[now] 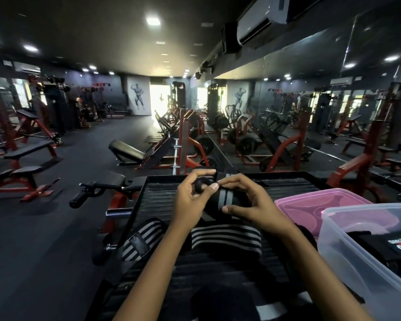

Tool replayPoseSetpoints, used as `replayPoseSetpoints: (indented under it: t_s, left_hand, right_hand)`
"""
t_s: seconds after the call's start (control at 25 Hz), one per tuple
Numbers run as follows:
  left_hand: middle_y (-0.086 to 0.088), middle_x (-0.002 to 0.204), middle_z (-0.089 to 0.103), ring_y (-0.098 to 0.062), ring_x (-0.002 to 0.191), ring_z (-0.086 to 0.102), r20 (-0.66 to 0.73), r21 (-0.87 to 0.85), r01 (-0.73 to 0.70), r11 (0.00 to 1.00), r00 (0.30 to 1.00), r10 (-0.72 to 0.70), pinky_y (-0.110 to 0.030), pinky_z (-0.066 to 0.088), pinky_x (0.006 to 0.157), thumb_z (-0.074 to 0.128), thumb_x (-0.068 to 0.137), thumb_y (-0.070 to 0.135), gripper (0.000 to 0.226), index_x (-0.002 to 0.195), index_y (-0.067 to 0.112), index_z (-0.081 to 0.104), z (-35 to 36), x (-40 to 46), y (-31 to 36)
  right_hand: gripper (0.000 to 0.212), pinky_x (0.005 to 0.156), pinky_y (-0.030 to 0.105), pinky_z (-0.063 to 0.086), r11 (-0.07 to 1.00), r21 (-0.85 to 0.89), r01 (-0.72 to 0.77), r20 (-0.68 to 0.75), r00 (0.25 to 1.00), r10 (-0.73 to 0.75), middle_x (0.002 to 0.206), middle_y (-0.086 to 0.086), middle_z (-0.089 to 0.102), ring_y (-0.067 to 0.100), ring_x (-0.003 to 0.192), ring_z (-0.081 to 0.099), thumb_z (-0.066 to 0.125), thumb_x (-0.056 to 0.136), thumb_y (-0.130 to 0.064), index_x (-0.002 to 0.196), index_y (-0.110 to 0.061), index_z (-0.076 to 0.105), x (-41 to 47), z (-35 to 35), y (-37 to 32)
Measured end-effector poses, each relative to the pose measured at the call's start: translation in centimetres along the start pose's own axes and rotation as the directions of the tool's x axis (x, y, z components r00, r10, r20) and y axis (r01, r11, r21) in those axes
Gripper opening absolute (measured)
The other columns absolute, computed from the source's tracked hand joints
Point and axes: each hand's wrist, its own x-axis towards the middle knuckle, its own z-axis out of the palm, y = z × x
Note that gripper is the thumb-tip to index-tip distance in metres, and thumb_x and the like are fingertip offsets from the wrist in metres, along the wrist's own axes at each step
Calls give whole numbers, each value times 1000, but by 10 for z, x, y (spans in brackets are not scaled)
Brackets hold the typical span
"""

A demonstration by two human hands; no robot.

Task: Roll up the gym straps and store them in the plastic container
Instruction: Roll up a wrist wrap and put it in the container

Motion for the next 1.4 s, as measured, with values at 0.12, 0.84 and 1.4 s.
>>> replayPoseSetpoints:
  t_s: [0.12, 0.84, 1.4]
  left_hand:
    - [7, 126, 58, -8, 105, 63, 172, -50, 39, 998, 985, -30, -23, 52, 89, 74, 81, 11, 60, 132, 34, 52, -3, -1, -6]
    - [1, 80, 73, -11, 84, 72, 142, -39, 86, 996, 987, -80, -20, 53, 73, 65, 88, 5, 43, 128, 16, 56, 7, -11, -9]
    - [8, 116, 69, -5, 112, 62, 227, 150, -115, 982, 971, 79, -26, 48, 98, 76, 78, 11, 41, 115, 24, 65, 3, -13, -19]
  right_hand:
    - [36, 95, 32, 51, 966, 250, -59, -206, 972, 113, 110, 7, 70, 21, 109, 64, 80, 67, -1, 101, -11, 72, -1, -3, 10]
    - [51, 104, 32, 44, 997, 58, 44, -128, 991, -36, 124, 6, 63, 17, 121, 57, 79, 73, -1, 121, -8, 62, -12, -4, 11]
    - [55, 94, 26, 49, 974, 224, 6, -163, 986, 31, 117, 8, 65, 17, 111, 63, 82, 68, -5, 119, -12, 62, -17, -5, 6]
